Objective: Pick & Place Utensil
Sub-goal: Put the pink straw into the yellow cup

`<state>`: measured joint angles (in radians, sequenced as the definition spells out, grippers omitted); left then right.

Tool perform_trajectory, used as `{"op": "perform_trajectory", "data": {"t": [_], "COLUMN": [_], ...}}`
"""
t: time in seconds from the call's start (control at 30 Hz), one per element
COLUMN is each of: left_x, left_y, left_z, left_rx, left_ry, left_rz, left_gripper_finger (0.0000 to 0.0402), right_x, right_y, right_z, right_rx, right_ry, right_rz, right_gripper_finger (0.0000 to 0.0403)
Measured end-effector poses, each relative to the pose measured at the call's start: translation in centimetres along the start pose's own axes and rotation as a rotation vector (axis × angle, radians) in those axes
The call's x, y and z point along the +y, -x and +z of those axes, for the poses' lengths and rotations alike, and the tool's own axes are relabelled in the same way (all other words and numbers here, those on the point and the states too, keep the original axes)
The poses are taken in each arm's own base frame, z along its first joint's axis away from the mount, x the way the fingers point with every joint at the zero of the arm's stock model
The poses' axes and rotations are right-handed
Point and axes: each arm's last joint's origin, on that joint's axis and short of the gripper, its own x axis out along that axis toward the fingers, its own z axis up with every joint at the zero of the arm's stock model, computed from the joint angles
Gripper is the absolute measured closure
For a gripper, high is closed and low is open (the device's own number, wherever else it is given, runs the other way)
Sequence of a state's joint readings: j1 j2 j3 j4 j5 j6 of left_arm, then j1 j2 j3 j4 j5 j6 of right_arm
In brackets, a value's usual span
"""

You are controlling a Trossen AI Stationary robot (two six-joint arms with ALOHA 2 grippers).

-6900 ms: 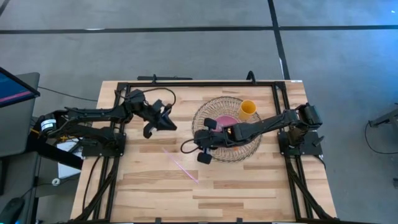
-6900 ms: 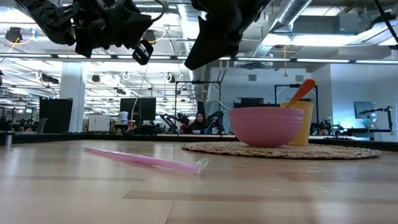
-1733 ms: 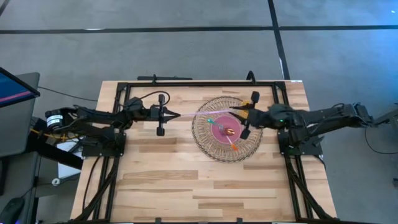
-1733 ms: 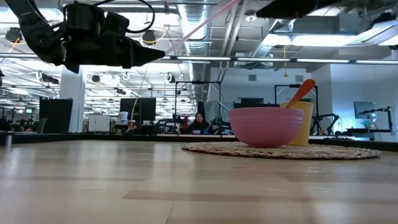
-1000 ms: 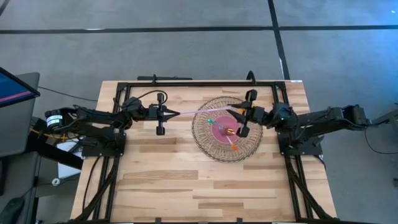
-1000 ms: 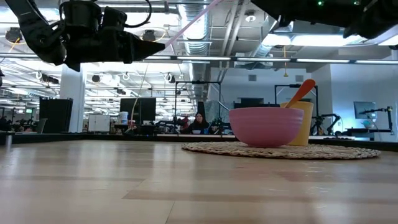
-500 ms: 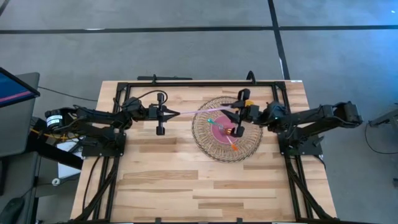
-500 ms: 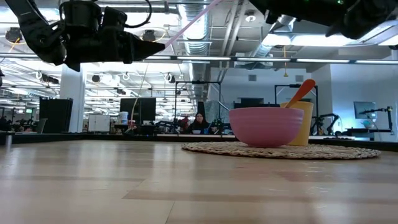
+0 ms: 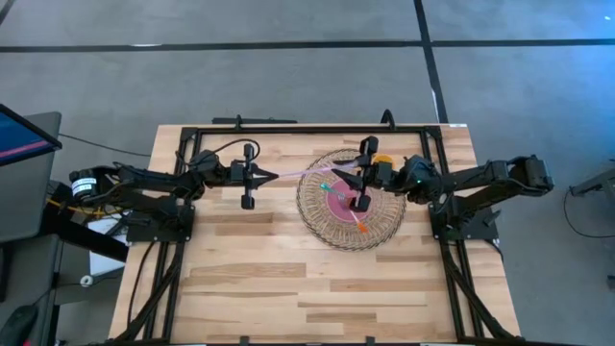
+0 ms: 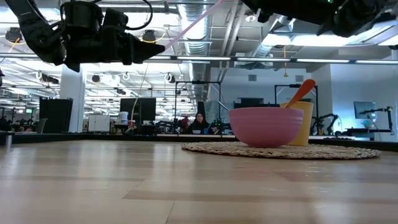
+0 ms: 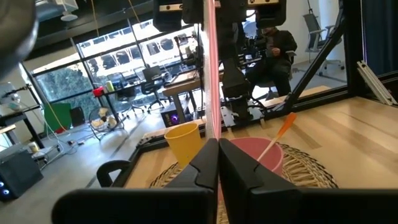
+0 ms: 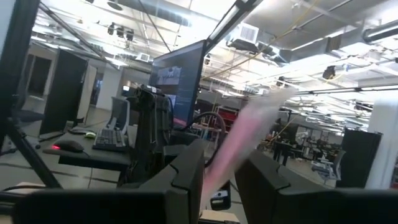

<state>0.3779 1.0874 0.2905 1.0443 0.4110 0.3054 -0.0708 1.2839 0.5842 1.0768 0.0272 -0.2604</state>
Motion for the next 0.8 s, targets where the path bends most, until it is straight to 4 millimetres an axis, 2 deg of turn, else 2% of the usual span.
{"op": "perform_trajectory", "data": {"t": [0.27,0.67,0.8], "left_x": [0.00,0.01,0.01], "left_y": [0.00,0.00,0.00], "left_z": [0.01,0.04,0.04], "left_rx": [-0.001,-0.004,-0.004], "left_ry": [-0.001,-0.002,-0.002], "left_rz": [0.000,0.001,0.001], "left_gripper_finger": [0.0393,0.0388,0.0387], "right_x": [0.13,0.18,0.18], "right_y": [0.01,0.01,0.01], "right_z": [0.06,-0.14,-0.14], "right_rx": [-0.003,0.019,0.019], "right_ry": [-0.002,-0.024,-0.027], "right_rz": [0.008,0.012,0.011], "right_gripper_finger": [0.0325,0.0396,0.0390]}}
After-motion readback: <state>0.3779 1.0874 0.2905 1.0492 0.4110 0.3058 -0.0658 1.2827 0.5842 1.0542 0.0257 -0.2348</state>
